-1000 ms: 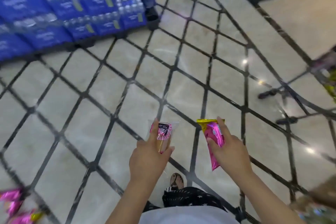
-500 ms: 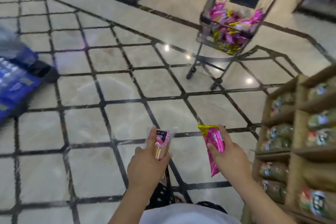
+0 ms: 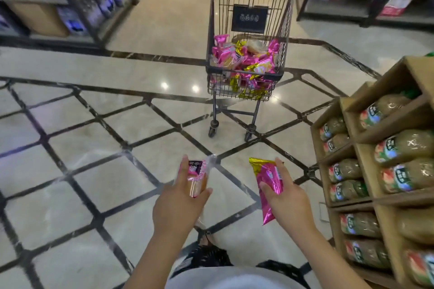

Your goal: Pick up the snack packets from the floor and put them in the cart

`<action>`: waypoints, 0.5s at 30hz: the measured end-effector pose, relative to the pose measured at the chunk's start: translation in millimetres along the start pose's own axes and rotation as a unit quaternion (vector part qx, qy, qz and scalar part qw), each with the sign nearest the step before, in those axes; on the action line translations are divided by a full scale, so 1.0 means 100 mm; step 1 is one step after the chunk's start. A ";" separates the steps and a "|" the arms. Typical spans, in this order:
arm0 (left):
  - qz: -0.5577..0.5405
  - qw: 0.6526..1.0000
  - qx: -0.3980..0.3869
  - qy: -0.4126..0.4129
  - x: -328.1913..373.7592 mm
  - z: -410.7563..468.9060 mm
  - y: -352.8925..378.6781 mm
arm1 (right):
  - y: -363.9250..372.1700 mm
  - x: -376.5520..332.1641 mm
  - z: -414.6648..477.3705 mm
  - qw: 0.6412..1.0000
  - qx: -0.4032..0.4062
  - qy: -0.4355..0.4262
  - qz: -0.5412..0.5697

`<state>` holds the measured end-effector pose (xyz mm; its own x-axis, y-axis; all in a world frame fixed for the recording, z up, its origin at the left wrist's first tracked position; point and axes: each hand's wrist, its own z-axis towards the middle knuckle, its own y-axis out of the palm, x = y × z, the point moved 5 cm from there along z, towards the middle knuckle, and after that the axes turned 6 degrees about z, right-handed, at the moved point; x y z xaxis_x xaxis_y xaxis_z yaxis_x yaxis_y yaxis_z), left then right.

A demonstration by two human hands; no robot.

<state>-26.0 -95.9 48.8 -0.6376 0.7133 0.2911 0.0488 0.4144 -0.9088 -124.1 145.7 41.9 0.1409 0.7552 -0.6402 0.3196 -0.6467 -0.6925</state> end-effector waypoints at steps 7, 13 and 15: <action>-0.003 0.999 -0.025 0.026 0.20 1.01 -0.23 | -0.13 -0.14 0.55 0.997 0.049 0.053 0.017; 0.008 0.997 -0.049 0.061 0.73 1.57 -0.20 | -0.43 -0.14 1.22 0.991 0.066 0.090 0.072; 0.001 0.998 -0.043 0.054 0.89 1.78 -0.24 | -0.50 -0.23 1.55 0.992 0.060 0.084 0.070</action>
<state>-220.6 -143.3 43.0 -0.5511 0.7688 0.3244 0.1191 0.4572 -0.8813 -288.4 144.5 39.6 0.3333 0.6578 -0.6755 0.1735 -0.7470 -0.6418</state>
